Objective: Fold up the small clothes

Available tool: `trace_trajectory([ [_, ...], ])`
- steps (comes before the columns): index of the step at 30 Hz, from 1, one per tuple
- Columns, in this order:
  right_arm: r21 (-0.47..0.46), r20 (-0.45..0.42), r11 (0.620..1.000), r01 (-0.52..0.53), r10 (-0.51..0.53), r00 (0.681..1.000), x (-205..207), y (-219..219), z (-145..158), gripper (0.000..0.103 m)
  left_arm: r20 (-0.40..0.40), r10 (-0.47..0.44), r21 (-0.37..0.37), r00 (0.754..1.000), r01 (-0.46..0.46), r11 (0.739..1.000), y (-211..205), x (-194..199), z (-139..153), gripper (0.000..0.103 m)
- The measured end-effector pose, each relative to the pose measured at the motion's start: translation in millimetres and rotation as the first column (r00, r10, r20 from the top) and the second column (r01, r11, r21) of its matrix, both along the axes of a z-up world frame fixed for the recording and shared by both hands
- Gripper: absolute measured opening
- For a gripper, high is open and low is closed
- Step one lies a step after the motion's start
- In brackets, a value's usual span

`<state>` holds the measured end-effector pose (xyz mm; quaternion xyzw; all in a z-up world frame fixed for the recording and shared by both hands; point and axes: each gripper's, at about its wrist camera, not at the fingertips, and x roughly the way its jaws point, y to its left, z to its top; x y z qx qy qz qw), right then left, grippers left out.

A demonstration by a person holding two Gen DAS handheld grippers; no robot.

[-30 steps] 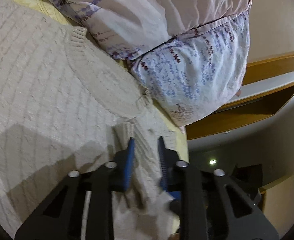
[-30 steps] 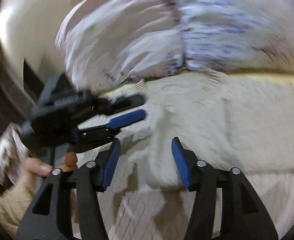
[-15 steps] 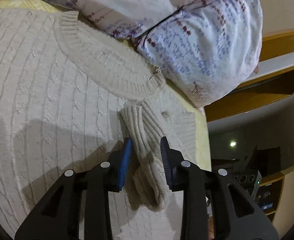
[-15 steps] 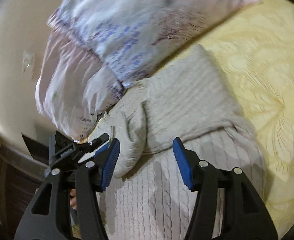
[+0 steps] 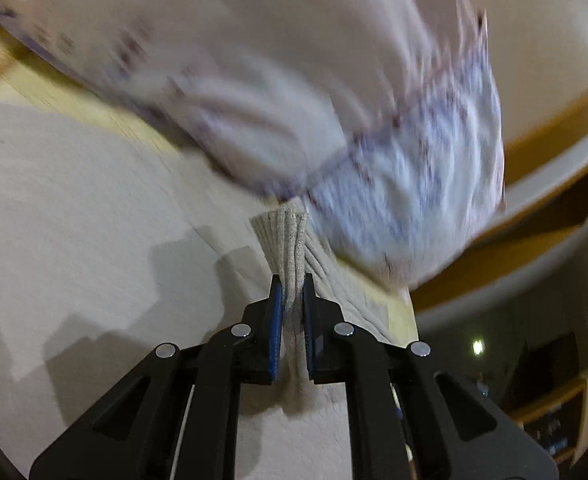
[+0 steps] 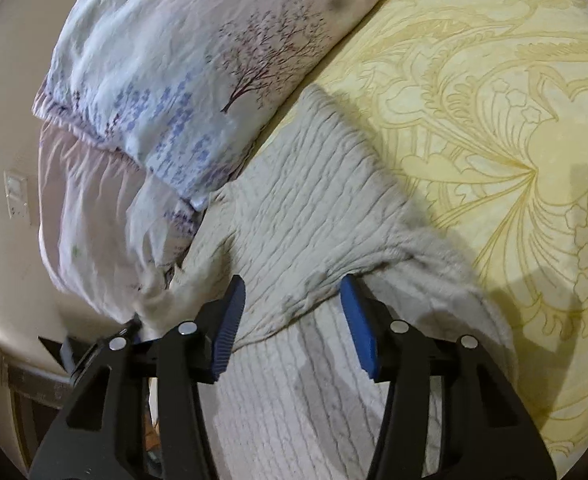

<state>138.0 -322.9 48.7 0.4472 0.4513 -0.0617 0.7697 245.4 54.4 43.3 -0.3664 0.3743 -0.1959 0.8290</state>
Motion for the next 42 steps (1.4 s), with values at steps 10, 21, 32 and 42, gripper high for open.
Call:
trace_trajectory([
  [10, -0.024, -0.003, 0.997, 0.070, -0.071, 0.998, -4.5, -1.1, -6.3, 0.043, -0.058, 0.181, 0.040, 0.982, -0.178, 0.983, 38.1, -29.0, -25.7, 0.009],
  [21, -0.143, 0.088, 0.977, 0.159, -0.147, 0.985, -10.6, -9.7, 4.9, 0.010, -0.097, 0.154, 0.066, 0.983, -0.148, 0.987, 31.8, -37.8, -38.8, 0.009],
  [32, -0.192, 0.016, 0.965, 0.176, -0.177, 0.984, -22.0, -12.6, -3.1, 0.022, -0.136, 0.168, 0.089, 0.976, -0.156, 0.984, 28.8, -41.8, -56.5, 0.009],
  [42, -0.416, 0.042, 0.905, -0.085, 0.113, 0.993, 11.5, 45.8, 49.1, 0.058, -0.079, 0.125, 0.030, 0.989, -0.123, 0.992, 59.9, -69.6, -28.3, 0.021],
])
